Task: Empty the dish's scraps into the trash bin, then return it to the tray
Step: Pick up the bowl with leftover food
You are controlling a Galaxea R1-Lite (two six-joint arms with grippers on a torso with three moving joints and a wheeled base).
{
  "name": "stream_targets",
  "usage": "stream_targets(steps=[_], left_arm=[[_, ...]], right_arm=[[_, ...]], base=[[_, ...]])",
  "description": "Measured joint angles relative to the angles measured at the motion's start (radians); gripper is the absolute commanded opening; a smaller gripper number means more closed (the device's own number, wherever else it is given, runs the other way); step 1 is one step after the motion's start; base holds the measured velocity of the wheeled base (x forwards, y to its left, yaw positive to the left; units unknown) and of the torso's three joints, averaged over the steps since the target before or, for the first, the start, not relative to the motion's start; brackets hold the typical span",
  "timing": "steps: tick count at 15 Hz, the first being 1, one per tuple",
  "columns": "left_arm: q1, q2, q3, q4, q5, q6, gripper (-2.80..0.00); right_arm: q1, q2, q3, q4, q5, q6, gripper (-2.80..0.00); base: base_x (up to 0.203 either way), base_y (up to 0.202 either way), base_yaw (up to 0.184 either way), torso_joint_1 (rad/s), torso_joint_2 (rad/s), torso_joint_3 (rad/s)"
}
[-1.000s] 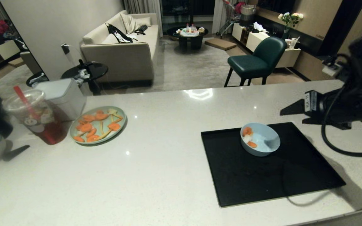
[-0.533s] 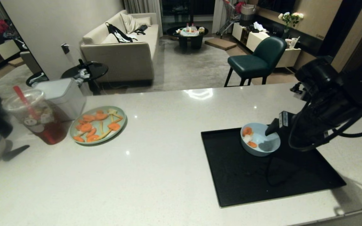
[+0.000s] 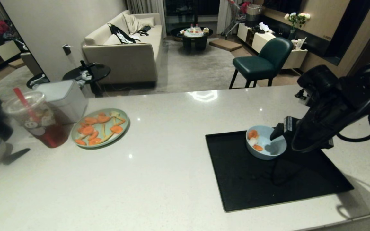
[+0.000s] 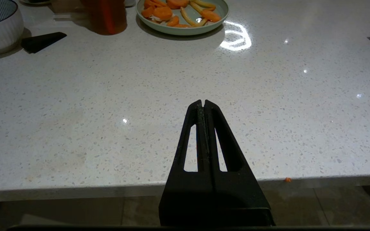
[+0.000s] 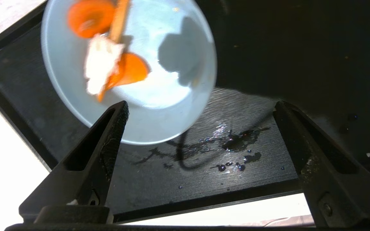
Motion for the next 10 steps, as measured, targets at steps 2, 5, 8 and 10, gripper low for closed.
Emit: stream_targets(steps=[2,5,8,10], left_arm=[[0.0,0.0,0.0,0.0,0.0,-0.001,-2.8],[0.0,0.0,0.0,0.0,0.0,-0.001,-2.8],[0.0,0.0,0.0,0.0,0.001,-0.001,-2.8],[0.0,0.0,0.0,0.0,0.0,-0.001,-2.8]], right_arm=[[-0.007,0.013,-0.001,-0.002,-0.001,0.02,0.0],[-0.015,0.044,-0.003,-0.009,-0.011,0.049,0.0],[-0.016,0.085,-0.025,-0.006,-0.037,0.09,0.0],[-0.016,0.112,-0.049,-0.005,-0.038,0.117,0.0]], base=[[0.0,0.0,0.0,0.0,0.0,0.0],[0.0,0.0,0.0,0.0,0.0,0.0],[0.0,0.0,0.0,0.0,0.0,0.0],[0.0,0.0,0.0,0.0,0.0,0.0]])
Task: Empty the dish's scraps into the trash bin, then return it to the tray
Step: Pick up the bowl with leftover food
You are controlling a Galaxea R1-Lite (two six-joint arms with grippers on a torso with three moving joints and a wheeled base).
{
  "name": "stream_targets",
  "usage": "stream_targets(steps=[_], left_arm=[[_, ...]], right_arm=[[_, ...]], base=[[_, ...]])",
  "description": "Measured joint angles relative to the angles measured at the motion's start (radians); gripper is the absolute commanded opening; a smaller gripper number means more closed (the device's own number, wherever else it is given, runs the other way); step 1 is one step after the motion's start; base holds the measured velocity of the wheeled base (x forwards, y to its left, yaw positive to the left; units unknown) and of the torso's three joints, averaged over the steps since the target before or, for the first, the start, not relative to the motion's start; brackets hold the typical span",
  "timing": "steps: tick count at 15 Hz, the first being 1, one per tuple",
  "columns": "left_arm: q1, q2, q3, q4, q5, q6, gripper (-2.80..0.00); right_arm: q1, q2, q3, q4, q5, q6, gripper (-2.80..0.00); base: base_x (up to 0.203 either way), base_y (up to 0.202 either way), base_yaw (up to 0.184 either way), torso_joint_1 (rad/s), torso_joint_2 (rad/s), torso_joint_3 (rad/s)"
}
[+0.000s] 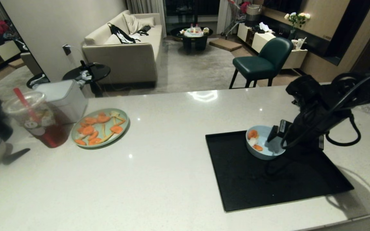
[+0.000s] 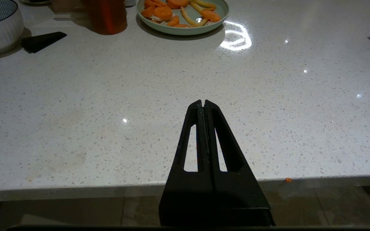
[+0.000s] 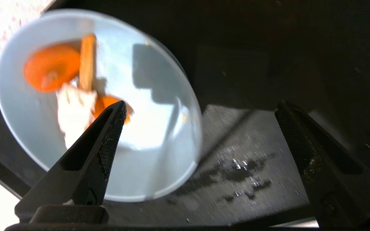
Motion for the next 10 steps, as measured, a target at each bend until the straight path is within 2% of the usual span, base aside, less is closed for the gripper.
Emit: stream_targets(steps=[10], left_arm=[[0.0,0.0,0.0,0.0,0.0,0.001,-2.8]], right_arm=[[0.023,0.048,-0.068,0.0,0.005,0.006,0.0]], base=[[0.0,0.0,0.0,0.0,0.0,0.0]])
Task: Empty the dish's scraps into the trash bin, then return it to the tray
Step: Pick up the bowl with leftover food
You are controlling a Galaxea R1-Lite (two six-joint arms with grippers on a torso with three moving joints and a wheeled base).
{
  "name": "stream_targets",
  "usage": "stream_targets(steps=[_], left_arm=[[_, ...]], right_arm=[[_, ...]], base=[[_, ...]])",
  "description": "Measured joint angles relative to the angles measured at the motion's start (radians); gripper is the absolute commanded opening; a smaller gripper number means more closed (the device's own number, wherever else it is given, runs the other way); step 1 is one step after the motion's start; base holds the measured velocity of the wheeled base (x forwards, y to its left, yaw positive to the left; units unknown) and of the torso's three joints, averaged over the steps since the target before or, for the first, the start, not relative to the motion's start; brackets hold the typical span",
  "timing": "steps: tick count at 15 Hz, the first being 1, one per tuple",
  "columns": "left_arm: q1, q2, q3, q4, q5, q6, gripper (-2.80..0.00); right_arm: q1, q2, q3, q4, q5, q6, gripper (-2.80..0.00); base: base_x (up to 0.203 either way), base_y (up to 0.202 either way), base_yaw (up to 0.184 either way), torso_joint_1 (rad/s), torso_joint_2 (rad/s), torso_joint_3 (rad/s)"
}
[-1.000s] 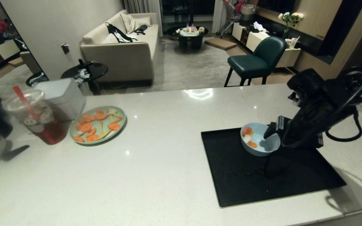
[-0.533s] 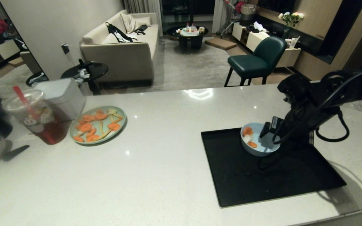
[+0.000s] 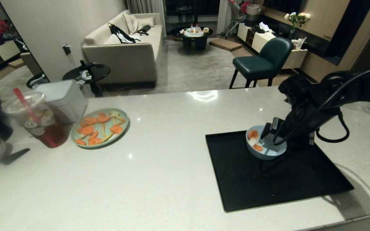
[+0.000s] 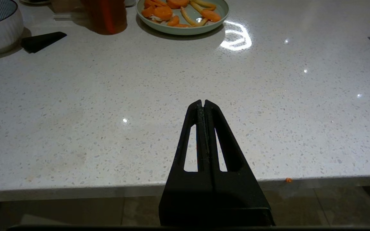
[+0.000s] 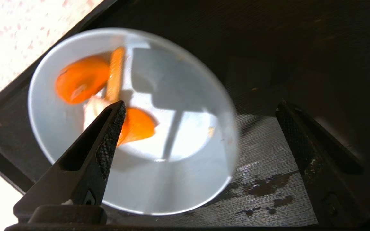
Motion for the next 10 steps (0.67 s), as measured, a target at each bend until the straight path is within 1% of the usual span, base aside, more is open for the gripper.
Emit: stream_targets(steps=[1,6,10], left_arm=[[0.0,0.0,0.0,0.0,0.0,0.0,-2.8],[0.0,0.0,0.0,0.0,-0.001,0.0,-2.8],[0.0,0.0,0.0,0.0,0.0,0.0,-2.8]], right_arm=[[0.006,0.002,0.0,-0.001,0.0,0.002,-2.8],[0.03,0.029,-0.01,-0.004,-0.005,0.004,-2.8],[0.035,0.056,-0.037,-0.002,-0.004,0.022,-2.8]], base=[[0.0,0.0,0.0,0.0,0.0,0.0],[0.0,0.0,0.0,0.0,0.0,0.0],[0.0,0.0,0.0,0.0,0.0,0.0]])
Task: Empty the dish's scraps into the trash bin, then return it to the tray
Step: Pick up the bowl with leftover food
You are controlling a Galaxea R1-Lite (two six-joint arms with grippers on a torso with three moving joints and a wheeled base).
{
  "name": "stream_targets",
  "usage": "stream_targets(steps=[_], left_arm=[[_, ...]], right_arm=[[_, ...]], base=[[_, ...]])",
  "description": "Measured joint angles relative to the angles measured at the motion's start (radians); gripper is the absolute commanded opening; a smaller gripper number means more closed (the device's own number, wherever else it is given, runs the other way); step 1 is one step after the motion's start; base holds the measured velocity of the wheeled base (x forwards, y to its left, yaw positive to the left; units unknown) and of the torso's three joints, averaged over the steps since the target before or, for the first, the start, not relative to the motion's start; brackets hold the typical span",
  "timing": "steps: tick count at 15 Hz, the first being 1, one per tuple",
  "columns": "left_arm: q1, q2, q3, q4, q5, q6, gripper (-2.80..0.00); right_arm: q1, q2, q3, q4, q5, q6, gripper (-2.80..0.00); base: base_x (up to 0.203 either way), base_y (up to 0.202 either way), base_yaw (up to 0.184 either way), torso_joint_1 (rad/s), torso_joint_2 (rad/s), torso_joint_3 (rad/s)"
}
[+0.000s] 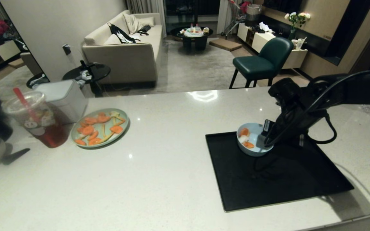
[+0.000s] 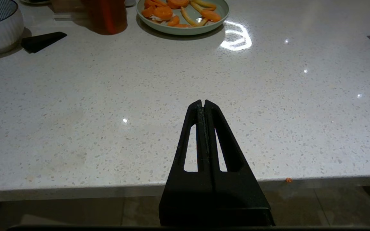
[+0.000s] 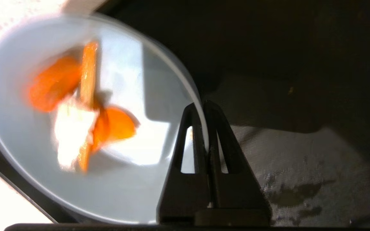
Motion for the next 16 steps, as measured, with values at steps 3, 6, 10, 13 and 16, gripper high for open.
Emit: stream_targets(steps=[3,6,10,13,16], left_arm=[[0.0,0.0,0.0,0.0,0.0,0.0,-2.8],[0.0,0.0,0.0,0.0,0.0,0.0,-2.8],[0.0,0.0,0.0,0.0,0.0,0.0,-2.8],[0.0,0.0,0.0,0.0,0.0,0.0,-2.8],[0.0,0.0,0.0,0.0,0.0,0.0,-2.8]], right_arm=[[0.0,0.006,-0.003,0.005,-0.002,0.0,-2.8],[0.0,0.005,-0.003,0.007,-0.007,-0.001,-2.8],[0.005,-0.029,0.012,0.017,-0.01,-0.006,-2.8],[0.035,-0.109,0.074,0.031,-0.01,-0.009,-2.8],[0.077,-0.236,0.21,0.036,-0.009,-0.01,-2.8]], base=[[0.0,0.0,0.0,0.0,0.0,0.0],[0.0,0.0,0.0,0.0,0.0,0.0],[0.0,0.0,0.0,0.0,0.0,0.0],[0.0,0.0,0.0,0.0,0.0,0.0],[0.0,0.0,0.0,0.0,0.0,0.0]])
